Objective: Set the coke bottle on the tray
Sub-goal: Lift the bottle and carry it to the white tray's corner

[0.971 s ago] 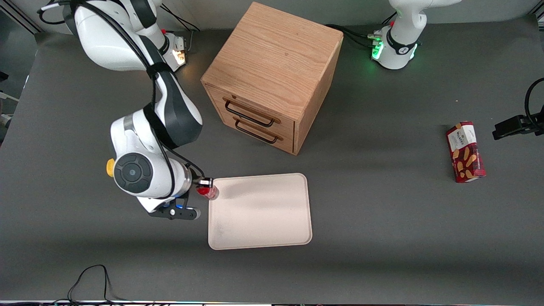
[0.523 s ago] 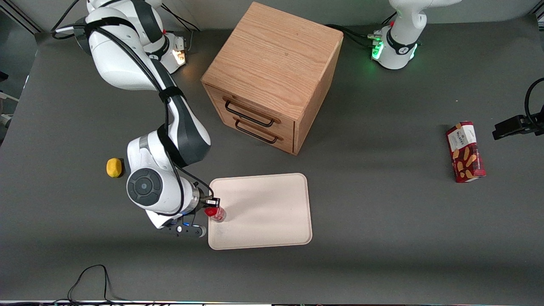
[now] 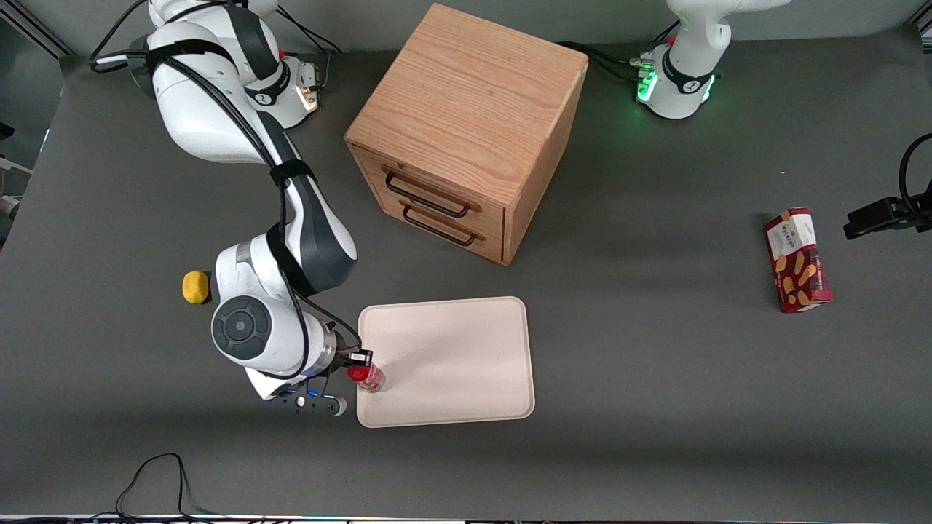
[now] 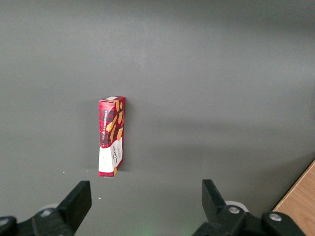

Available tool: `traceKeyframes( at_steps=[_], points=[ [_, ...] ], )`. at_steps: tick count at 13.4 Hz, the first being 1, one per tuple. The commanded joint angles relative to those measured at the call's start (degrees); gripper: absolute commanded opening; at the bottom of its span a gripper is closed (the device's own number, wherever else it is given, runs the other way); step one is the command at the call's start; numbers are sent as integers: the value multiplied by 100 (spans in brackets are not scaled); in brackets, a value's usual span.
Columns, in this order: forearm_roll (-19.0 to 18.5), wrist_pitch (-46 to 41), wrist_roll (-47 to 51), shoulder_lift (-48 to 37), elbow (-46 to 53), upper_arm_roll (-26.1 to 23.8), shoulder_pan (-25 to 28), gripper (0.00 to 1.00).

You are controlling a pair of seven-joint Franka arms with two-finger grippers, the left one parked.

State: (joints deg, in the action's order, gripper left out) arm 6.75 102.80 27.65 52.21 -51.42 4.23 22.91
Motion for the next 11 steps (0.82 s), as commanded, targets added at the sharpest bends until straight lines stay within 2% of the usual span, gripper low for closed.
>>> traceKeyframes(
  at_steps=[1, 10, 11],
  points=[
    [125, 99, 136, 149, 282, -2, -24, 0],
    [116, 477, 241, 219, 273, 7, -15, 0],
    [116, 486, 389, 228, 273, -1, -15, 10]
  ],
)
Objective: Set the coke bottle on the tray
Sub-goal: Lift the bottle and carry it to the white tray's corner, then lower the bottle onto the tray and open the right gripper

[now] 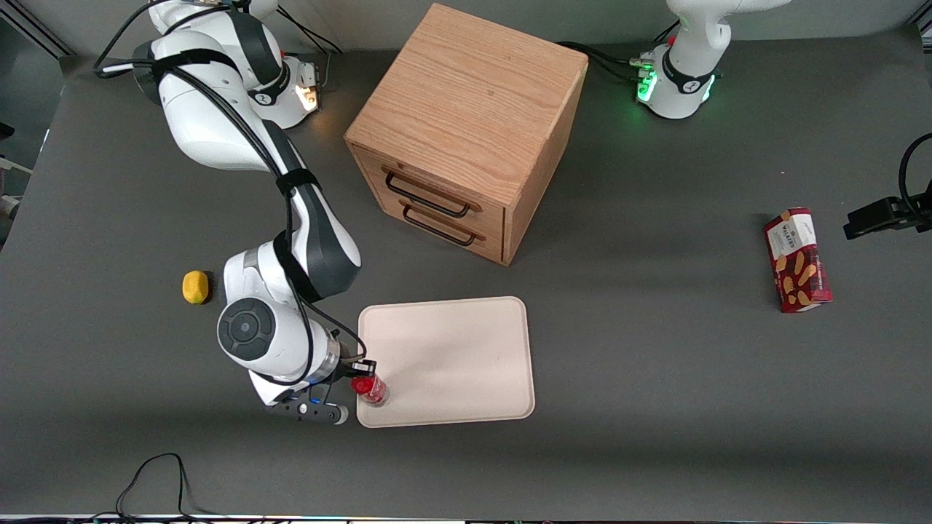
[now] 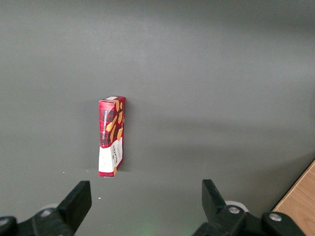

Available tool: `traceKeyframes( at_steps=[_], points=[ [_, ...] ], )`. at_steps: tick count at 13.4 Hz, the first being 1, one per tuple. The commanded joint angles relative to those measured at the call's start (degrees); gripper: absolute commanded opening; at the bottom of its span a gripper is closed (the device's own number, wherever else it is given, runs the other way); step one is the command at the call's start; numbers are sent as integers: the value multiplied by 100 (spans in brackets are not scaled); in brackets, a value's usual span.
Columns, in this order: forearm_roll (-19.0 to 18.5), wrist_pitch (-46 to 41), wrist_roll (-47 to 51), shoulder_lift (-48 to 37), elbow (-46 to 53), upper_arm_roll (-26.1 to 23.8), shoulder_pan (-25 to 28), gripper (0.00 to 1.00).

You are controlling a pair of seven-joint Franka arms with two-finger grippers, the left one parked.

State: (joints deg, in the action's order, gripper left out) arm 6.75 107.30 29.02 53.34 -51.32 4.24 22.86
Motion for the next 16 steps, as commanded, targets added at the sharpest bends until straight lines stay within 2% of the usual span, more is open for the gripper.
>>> traceKeyframes(
  at_steps=[1, 2, 3, 5, 6, 7, 8, 16],
  points=[
    [116, 54, 315, 124, 263, -2, -10, 19],
    [116, 106, 324, 150, 254, -2, -10, 22],
    [99, 124, 324, 159, 254, -2, -10, 38],
    [90, 151, 324, 168, 237, -2, -1, 40],
    [90, 151, 324, 168, 228, -2, -1, 48],
    [90, 159, 324, 168, 228, 7, -1, 76],
    [90, 168, 324, 168, 219, -2, -1, 99],
    [81, 168, 324, 168, 201, -2, -1, 100]
  ],
)
